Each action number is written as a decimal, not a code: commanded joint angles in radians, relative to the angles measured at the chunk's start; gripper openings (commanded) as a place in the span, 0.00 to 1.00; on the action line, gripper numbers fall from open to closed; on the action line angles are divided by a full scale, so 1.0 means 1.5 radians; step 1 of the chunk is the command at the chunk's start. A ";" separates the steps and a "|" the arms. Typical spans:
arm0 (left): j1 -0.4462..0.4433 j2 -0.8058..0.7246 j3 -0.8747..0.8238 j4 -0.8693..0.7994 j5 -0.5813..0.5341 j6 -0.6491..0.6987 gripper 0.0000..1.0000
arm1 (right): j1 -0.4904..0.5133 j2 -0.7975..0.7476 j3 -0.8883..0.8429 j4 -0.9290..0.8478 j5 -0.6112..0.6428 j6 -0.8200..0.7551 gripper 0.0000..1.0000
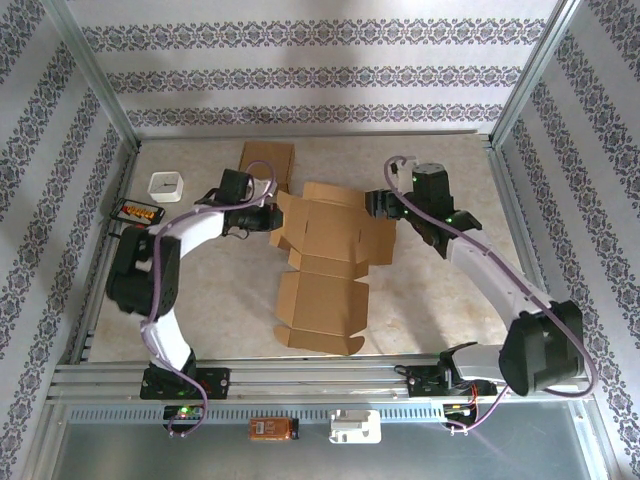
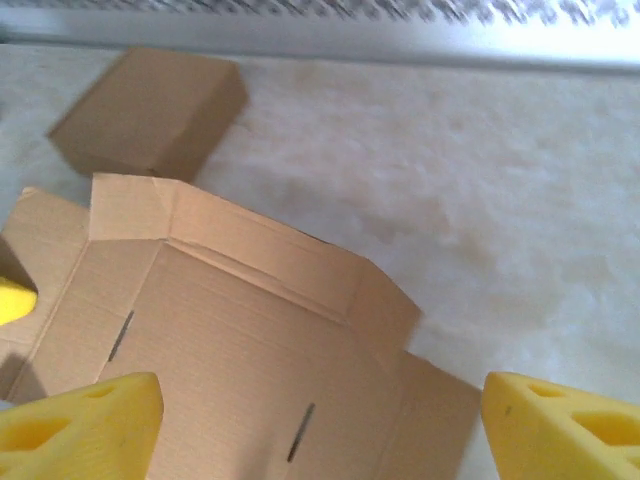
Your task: Fold the paper box
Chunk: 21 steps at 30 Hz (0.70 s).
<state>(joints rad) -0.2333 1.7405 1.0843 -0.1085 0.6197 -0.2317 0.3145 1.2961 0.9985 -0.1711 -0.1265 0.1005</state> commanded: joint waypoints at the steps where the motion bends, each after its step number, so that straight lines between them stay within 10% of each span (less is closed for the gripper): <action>1: 0.006 -0.101 -0.086 0.224 0.032 0.096 0.00 | 0.030 -0.034 0.003 0.013 -0.044 -0.182 0.83; 8: 0.005 -0.162 -0.189 0.407 0.092 0.171 0.00 | 0.088 -0.065 0.016 -0.026 -0.066 -0.507 0.86; 21: -0.002 -0.227 -0.284 0.507 0.110 0.272 0.00 | 0.032 0.035 0.072 -0.063 -0.127 -0.575 0.75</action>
<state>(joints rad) -0.2337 1.4372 0.6666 0.5632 0.7559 0.1078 0.3676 1.3079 1.0702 -0.2424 -0.2451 -0.7349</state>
